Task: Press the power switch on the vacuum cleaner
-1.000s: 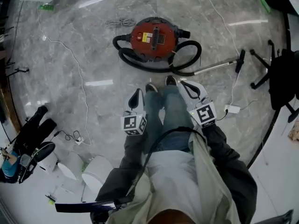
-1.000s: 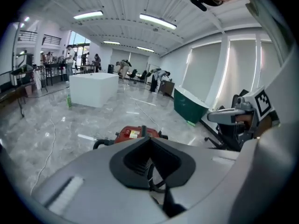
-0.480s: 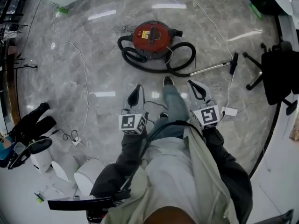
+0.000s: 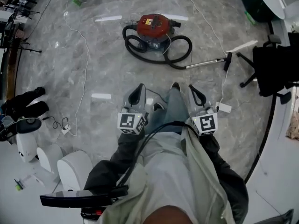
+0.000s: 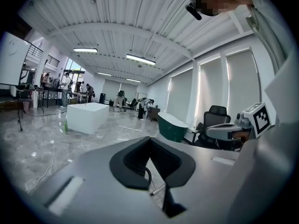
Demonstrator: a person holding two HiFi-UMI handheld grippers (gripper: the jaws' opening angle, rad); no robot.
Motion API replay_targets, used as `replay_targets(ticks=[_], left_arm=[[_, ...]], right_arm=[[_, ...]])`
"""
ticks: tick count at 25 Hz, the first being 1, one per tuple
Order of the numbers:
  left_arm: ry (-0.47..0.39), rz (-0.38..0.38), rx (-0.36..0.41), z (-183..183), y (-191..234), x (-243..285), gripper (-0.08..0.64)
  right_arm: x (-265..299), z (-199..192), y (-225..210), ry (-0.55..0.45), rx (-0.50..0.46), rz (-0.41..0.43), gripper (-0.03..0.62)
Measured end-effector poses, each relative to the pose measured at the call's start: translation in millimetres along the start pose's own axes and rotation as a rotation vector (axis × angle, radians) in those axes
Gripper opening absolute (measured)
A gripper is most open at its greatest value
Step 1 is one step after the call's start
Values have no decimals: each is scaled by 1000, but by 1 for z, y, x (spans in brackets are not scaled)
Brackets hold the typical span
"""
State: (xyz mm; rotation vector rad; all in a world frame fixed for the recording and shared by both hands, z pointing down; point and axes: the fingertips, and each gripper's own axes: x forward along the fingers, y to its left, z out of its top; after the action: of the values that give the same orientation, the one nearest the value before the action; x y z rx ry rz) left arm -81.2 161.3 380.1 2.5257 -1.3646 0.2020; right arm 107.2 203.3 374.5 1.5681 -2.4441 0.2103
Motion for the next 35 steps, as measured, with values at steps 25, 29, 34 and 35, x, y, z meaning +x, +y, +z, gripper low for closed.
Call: replay_targets(ticks=[25,29,34,35], left_arm=[[-2,61,-44,-81,-211,-158,3],[-29,84,-72,-75,-191,-175,3],[-35,79,-44,-65,-181,-184,3],[-31,62,-37,-65,-180,-178,3]], right_arm=[[-264,-85,37,81,-23,31,2],[-257,-65,59,58,-70,49,2],[-246,-36,77,-8,-50,42,2],[-243,-34,77,-16,-45,28,1]])
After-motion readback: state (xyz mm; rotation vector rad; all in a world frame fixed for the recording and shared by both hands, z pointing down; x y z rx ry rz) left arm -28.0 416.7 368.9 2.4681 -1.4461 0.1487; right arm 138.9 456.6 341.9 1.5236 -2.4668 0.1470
